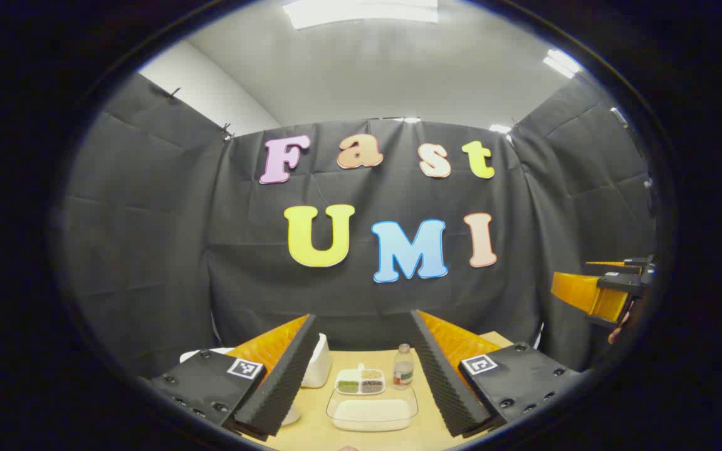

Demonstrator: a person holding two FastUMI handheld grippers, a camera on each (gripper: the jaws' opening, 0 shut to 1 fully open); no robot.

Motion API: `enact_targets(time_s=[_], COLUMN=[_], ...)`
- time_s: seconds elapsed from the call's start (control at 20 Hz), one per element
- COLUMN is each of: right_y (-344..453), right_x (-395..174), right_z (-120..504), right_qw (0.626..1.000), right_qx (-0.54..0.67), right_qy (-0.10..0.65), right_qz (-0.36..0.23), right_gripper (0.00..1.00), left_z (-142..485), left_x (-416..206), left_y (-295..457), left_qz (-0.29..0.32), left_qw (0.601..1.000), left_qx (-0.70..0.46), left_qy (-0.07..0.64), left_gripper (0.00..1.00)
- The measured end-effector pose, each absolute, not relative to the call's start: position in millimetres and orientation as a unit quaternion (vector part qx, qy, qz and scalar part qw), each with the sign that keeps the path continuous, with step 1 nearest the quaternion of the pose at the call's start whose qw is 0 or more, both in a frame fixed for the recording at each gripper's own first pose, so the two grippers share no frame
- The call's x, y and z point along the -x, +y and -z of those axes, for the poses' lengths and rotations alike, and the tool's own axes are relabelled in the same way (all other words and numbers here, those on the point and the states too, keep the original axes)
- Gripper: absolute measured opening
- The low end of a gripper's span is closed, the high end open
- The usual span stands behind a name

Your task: Close the left gripper, press the button to open the rice cooker; take a wooden spoon from the chopstick holder with the right hand, scoop a spoonful of rice and pour it into the rice cooker, then put the wooden spoon back into the chopstick holder.

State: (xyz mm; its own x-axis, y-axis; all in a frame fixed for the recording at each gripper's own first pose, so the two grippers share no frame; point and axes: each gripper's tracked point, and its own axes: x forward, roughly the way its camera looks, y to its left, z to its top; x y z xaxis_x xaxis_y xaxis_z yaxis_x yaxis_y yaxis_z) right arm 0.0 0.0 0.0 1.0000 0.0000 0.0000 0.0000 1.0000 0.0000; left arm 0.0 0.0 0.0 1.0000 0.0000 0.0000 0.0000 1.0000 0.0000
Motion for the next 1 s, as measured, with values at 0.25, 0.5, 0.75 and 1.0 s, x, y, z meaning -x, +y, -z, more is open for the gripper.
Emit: enact_targets(time_s=[0.25, 0.5, 0.75, 1.0], right_y=[8.0, 5.5, 0.7, -3.6], right_x=[-0.7, -3.9, -4.2, -5.9], right_z=[6.4, 5.5, 10.1, 14.6], right_qw=[1.0, 1.0, 1.0, 1.0], right_qx=[0.002, 0.002, 0.003, 0.001], right_qy=[0.012, 0.009, 0.012, 0.016], right_qz=[-0.016, -0.021, -0.022, -0.021], right_gripper=[0.97, 0.97, 0.97, 0.97], left_z=[5.1, 12.5, 18.8, 28.7], left_x=[5.7, 3.0, 3.8, 1.2], left_y=[12.2, 10.3, 15.5, 27.6], left_qz=[-0.023, -0.027, -0.036, -0.039], left_qw=[1.0, 1.0, 0.999, 0.999], left_qx=[0.008, 0.011, 0.013, 0.029], left_qy=[0.004, 0.009, 0.01, 0.018], left_gripper=[0.98, 0.99, 0.99, 0.99])
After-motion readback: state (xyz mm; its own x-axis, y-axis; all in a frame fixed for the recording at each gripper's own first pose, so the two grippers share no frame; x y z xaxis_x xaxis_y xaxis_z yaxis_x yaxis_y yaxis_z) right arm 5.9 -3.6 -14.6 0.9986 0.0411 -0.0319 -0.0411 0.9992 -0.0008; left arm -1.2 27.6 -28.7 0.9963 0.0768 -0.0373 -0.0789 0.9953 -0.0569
